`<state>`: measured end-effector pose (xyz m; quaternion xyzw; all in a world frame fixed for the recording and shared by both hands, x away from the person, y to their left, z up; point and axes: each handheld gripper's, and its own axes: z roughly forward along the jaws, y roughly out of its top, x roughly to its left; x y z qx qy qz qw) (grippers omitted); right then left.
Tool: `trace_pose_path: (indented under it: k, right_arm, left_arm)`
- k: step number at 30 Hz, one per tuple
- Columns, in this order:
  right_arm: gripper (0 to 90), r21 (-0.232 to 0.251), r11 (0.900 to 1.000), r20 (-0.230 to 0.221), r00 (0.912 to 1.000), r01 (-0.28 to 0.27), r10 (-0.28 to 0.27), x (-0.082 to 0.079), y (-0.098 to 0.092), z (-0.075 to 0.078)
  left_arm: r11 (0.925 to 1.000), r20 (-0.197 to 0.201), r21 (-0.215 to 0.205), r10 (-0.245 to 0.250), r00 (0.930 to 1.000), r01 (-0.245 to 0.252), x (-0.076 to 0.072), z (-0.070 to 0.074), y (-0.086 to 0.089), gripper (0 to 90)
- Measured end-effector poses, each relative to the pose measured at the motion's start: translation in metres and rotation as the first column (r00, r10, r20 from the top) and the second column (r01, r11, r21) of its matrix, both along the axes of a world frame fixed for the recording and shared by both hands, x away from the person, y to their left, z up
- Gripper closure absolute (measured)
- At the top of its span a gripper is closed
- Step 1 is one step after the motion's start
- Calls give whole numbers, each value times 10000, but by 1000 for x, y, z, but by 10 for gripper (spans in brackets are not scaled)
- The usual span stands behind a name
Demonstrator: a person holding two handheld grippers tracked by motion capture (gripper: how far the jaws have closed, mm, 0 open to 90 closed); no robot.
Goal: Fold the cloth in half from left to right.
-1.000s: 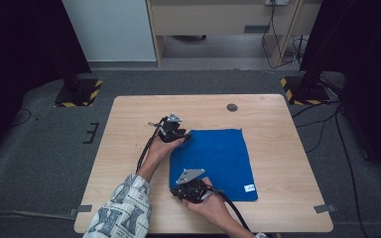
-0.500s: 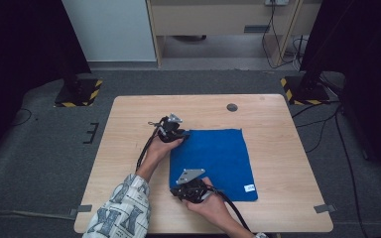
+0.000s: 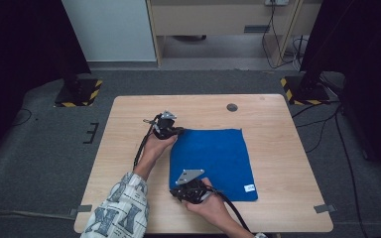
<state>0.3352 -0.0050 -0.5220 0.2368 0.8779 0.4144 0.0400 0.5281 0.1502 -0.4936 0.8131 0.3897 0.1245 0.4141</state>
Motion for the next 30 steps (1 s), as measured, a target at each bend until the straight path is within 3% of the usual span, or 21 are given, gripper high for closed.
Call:
trace_pose_path:
  k: [7,15,22,30]
  right_arm:
    - [862,252,9997,230,9997,-36,30,-6,3,9]
    - [874,492,9987,963,9953,-99,51,-21,12,29]
    - [879,522,9984,1664,9860,-221,131,-30,22,44]
    - [881,608,9979,2032,9791,-211,83,-36,37,57]
  left_arm:
    - [9991,401,123,398,9984,-403,0,12,13,870]
    - [9975,384,398,570,9976,-585,-3,22,27,871]
    - [9971,316,484,578,9978,-593,-3,34,34,873]
    - [9970,314,535,548,9980,-564,-4,45,47,873]
